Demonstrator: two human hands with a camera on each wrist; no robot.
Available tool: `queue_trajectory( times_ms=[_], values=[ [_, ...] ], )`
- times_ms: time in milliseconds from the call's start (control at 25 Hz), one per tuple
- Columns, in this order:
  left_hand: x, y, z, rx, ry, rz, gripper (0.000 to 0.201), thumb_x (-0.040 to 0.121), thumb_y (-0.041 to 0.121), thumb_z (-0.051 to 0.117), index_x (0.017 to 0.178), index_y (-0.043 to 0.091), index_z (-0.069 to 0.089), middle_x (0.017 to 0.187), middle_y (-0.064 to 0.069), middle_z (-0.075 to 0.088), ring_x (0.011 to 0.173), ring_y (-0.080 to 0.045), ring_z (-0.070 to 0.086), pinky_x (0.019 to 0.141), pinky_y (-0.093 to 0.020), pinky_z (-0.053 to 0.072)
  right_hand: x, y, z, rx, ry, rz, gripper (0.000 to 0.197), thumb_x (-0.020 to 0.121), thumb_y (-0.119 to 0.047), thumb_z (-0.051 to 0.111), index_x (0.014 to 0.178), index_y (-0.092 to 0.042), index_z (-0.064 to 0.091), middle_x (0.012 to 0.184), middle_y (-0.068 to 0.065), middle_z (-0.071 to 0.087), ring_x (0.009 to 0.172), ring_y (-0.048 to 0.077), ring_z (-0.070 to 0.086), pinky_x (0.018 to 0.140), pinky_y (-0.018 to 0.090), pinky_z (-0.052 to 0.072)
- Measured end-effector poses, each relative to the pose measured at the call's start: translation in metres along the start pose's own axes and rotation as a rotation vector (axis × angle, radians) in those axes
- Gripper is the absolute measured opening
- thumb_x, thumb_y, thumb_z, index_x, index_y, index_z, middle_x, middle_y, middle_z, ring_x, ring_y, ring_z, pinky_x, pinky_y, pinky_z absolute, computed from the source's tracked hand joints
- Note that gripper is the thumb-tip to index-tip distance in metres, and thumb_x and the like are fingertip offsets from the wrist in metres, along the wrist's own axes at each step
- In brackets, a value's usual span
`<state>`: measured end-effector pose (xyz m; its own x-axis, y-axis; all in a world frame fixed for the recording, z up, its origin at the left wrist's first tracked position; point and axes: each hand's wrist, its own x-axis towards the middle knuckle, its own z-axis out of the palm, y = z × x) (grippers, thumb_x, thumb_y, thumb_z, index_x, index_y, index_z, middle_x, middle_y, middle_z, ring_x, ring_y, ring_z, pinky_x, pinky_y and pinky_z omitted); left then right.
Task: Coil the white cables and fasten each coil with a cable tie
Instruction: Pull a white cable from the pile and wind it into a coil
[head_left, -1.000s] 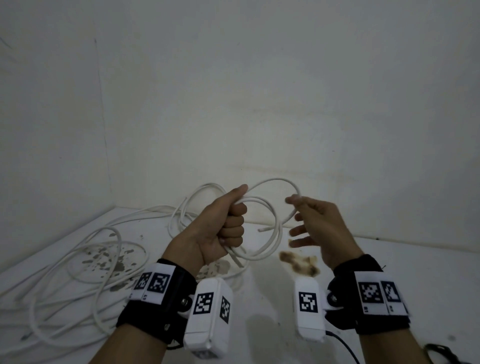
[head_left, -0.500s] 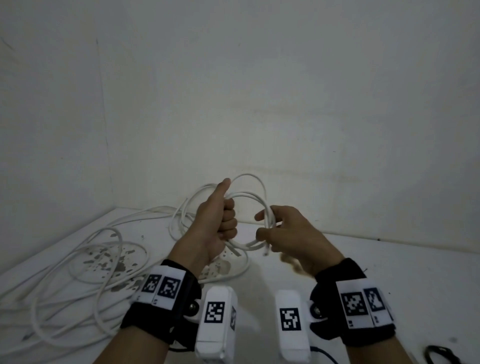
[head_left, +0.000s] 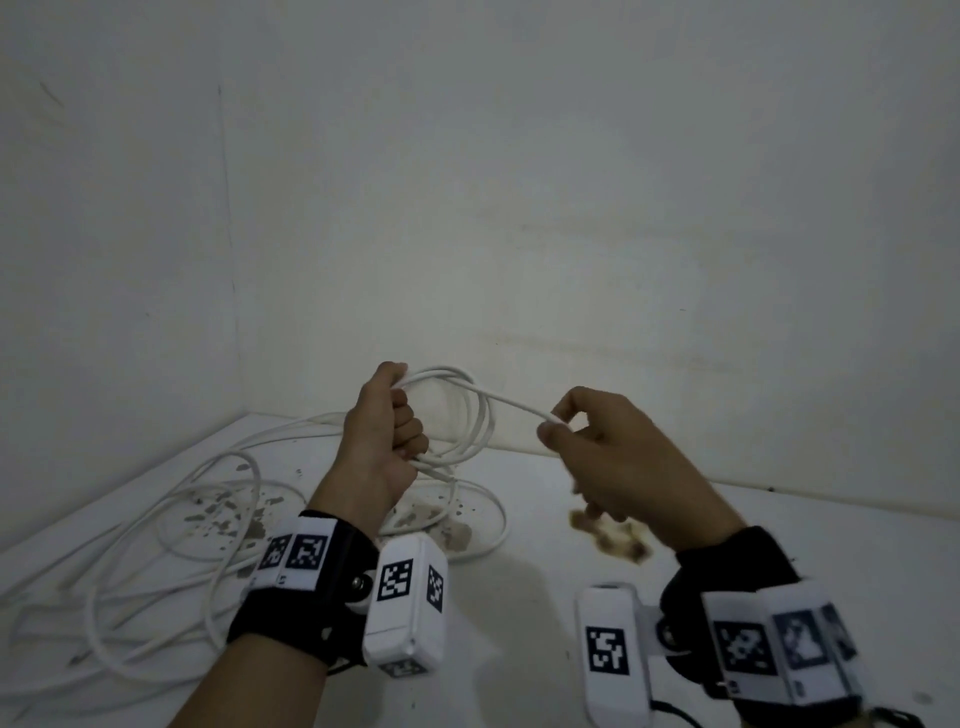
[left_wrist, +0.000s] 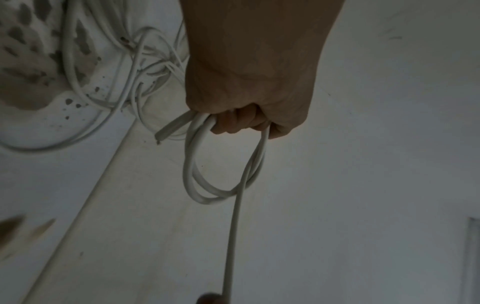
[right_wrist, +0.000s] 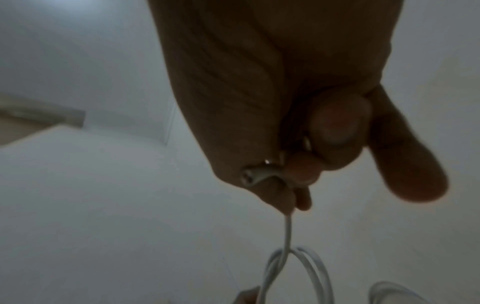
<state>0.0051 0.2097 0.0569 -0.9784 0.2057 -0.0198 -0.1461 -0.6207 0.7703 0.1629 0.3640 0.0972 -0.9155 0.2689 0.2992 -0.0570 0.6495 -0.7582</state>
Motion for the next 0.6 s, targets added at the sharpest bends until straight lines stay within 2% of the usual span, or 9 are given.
queue_trajectory(
  times_ms=[80,120,160,240,320,360,440,520,600],
  values=[
    [0.001,0.0,0.001,-0.051,-0.025,-0.046,0.049,0.095,0.03,0.053,0.054,0.024,0.026,0.038,0.009,0.017,0.029,-0.007,0.013,0.032,-0.016,0.011,0.001,0.001,0.014,-0.057,0.024,-0.141,0.014,0.097,-0.018,0.056,0.104,-0.027,0.049,0.053,0.007,0.054,0.044,0.019,0.052,0.04,0.031,0.044],
    [0.002,0.001,-0.001,-0.095,-0.041,-0.083,0.05,0.097,0.032,0.05,0.054,0.024,0.027,0.038,0.009,0.018,0.028,-0.007,0.014,0.032,-0.016,0.011,0.003,0.003,0.018,-0.091,0.045,-0.226,0.013,0.096,-0.018,0.057,0.102,-0.028,0.051,0.056,0.012,0.055,0.05,0.026,0.055,0.045,0.036,0.047],
    [0.003,0.002,-0.004,-0.155,-0.063,-0.119,0.051,0.099,0.033,0.047,0.052,0.023,0.029,0.038,0.008,0.019,0.028,-0.007,0.015,0.032,-0.017,0.012,0.004,0.004,0.019,-0.123,0.061,-0.283,0.007,0.095,-0.021,0.058,0.096,-0.027,0.056,0.059,0.011,0.059,0.055,0.027,0.058,0.05,0.036,0.049],
    [0.006,0.005,-0.009,-0.281,-0.119,-0.171,0.055,0.101,0.035,0.041,0.048,0.022,0.034,0.038,0.008,0.021,0.028,-0.007,0.017,0.031,-0.018,0.014,0.006,0.006,0.016,-0.131,-0.034,-0.281,0.012,0.097,-0.028,0.055,0.091,-0.027,0.065,0.076,0.003,0.07,0.067,0.019,0.065,0.06,0.036,0.051],
    [0.007,0.008,-0.01,-0.364,-0.167,-0.205,0.056,0.102,0.034,0.038,0.048,0.02,0.036,0.038,0.008,0.022,0.027,-0.007,0.019,0.031,-0.019,0.017,0.006,0.011,0.014,-0.095,-0.221,-0.229,0.023,0.102,-0.027,0.044,0.108,-0.029,0.067,0.1,-0.007,0.074,0.09,0.008,0.067,0.076,0.032,0.055],
    [0.007,0.008,-0.01,-0.388,-0.182,-0.22,0.055,0.102,0.034,0.037,0.049,0.019,0.037,0.038,0.008,0.023,0.027,-0.007,0.02,0.031,-0.019,0.018,0.005,0.013,0.013,-0.127,-0.27,-0.253,0.025,0.103,-0.024,0.045,0.116,-0.028,0.066,0.108,-0.01,0.073,0.099,0.003,0.066,0.083,0.028,0.055],
    [0.006,0.008,-0.007,-0.412,-0.195,-0.239,0.054,0.103,0.033,0.036,0.051,0.019,0.037,0.039,0.008,0.024,0.028,-0.007,0.021,0.032,-0.019,0.018,0.007,0.017,0.014,-0.248,-0.233,-0.352,0.022,0.1,-0.025,0.057,0.118,-0.028,0.068,0.107,-0.01,0.074,0.101,0.0,0.065,0.083,0.021,0.052],
    [0.003,0.007,-0.002,-0.422,-0.212,-0.262,0.052,0.103,0.034,0.035,0.053,0.019,0.037,0.039,0.008,0.024,0.028,-0.007,0.022,0.033,-0.019,0.019,0.01,0.02,0.02,-0.386,-0.119,-0.421,0.02,0.093,-0.039,0.065,0.11,-0.033,0.074,0.11,-0.009,0.067,0.101,0.002,0.058,0.081,0.02,0.046],
    [-0.001,0.006,0.004,-0.429,-0.239,-0.299,0.052,0.103,0.035,0.035,0.054,0.019,0.036,0.04,0.008,0.024,0.029,-0.007,0.022,0.033,-0.019,0.022,0.012,0.021,0.03,-0.429,-0.03,-0.469,0.019,0.09,-0.046,0.066,0.102,-0.034,0.075,0.131,-0.005,0.053,0.122,0.005,0.045,0.095,0.024,0.041]
  ],
)
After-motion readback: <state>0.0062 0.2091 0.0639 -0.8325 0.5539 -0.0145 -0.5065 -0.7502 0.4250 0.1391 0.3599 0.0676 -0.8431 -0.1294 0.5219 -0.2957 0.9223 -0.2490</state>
